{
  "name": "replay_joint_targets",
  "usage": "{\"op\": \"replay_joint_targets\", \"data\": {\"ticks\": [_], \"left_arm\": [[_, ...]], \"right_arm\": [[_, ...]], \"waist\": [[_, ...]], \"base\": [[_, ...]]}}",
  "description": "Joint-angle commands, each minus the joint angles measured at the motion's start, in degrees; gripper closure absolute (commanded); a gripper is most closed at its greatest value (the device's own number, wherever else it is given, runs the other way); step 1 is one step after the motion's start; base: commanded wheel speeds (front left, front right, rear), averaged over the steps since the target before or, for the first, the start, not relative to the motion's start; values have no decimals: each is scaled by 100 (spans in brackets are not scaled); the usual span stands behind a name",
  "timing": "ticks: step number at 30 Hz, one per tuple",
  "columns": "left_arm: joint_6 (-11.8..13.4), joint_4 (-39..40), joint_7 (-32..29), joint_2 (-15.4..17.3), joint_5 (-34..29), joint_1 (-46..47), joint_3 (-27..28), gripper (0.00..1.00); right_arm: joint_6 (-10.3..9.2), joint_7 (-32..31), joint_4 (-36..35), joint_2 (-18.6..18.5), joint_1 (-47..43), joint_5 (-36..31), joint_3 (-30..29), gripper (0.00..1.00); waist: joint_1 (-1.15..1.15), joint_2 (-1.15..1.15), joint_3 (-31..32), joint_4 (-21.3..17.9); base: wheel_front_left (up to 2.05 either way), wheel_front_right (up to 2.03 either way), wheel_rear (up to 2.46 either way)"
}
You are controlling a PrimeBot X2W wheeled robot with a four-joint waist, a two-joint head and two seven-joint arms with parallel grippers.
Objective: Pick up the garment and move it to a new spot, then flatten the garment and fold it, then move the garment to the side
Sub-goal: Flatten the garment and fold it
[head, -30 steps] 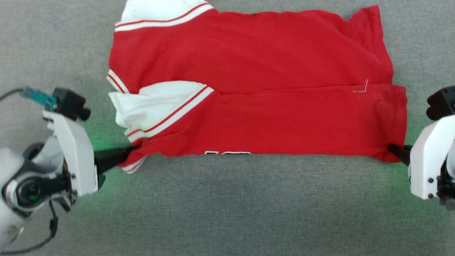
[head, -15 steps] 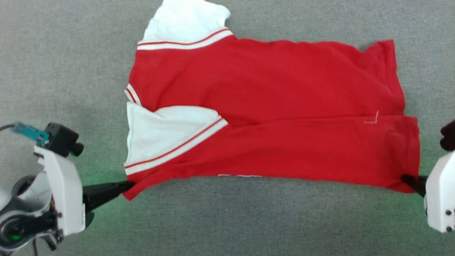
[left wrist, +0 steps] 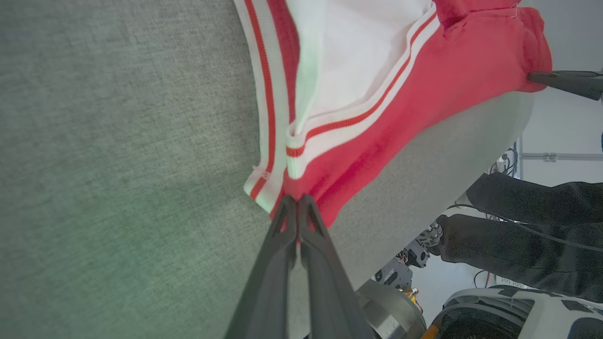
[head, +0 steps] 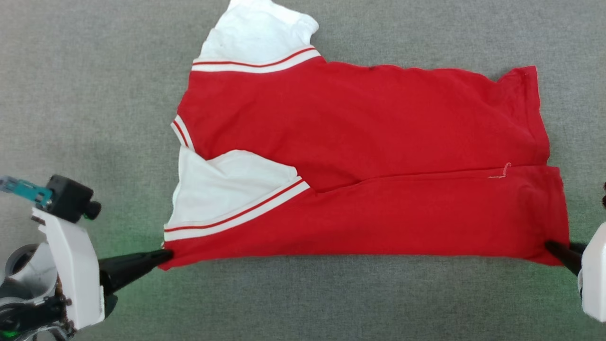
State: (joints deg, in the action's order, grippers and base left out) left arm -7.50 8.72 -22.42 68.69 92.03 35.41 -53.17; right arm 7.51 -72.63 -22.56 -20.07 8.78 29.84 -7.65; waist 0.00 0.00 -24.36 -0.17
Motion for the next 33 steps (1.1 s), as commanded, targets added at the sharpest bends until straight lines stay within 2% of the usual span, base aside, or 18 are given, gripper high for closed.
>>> {"op": "replay_joint_targets", "data": {"ticks": [1, 2, 5, 9, 15, 20, 23, 26, 29, 33], "left_arm": [[4, -14, 80, -41, -88, -35, 24, 53], [4, -61, 138, -65, -72, -36, 57, 0], [4, -109, 319, -103, -106, -62, 111, 0], [6, -304, 877, -135, -145, -127, 303, 0], [93, -762, 1967, -435, -572, -198, 518, 0], [191, -1240, 2875, -837, -1059, -44, 713, 0], [278, -1538, 3204, -1104, -1232, 177, 835, 0], [290, -1850, 3315, -1276, -1509, 618, 936, 0], [292, -2265, 3174, -1426, -1815, 1205, 940, 0], [237, -2734, 2847, -1621, -2089, 1934, 887, 0]], "right_arm": [[-4, 128, -50, 50, 42, -7, -64, 0], [-4, 208, -54, 88, 80, -2, -115, 0], [-4, 408, -142, 173, 109, 61, -241, 0], [-4, 1046, -333, 297, 254, -58, -424, 0], [-3, 2800, -259, 528, 468, -609, -110, 0], [-4, 4631, 170, 1008, 574, -1266, 97, 0], [-3, 5526, 496, 1300, 537, -1567, 249, 0], [-4, 6288, 787, 1475, 659, -1794, 357, 0], [-4, 6944, 1046, 1631, 716, -1910, 482, 0], [-4, 7445, 1249, 1698, 836, -2000, 754, 0]], "waist": [[0, 0, 31, 6], [0, 0, 57, 11], [0, 0, 148, 30], [0, 0, 256, 60], [0, 0, 340, 68], [0, 0, 366, 25], [0, 0, 352, -65], [0, 0, 294, -239], [0, 0, 202, -464], [0, 0, 66, -742]], "base": [[0, 0, 0], [0, 0, 0], [0, 0, 0], [0, 0, 0], [0, 0, 0], [0, 0, 0], [0, 0, 0], [0, 0, 0], [0, 0, 0], [0, 0, 0]]}}
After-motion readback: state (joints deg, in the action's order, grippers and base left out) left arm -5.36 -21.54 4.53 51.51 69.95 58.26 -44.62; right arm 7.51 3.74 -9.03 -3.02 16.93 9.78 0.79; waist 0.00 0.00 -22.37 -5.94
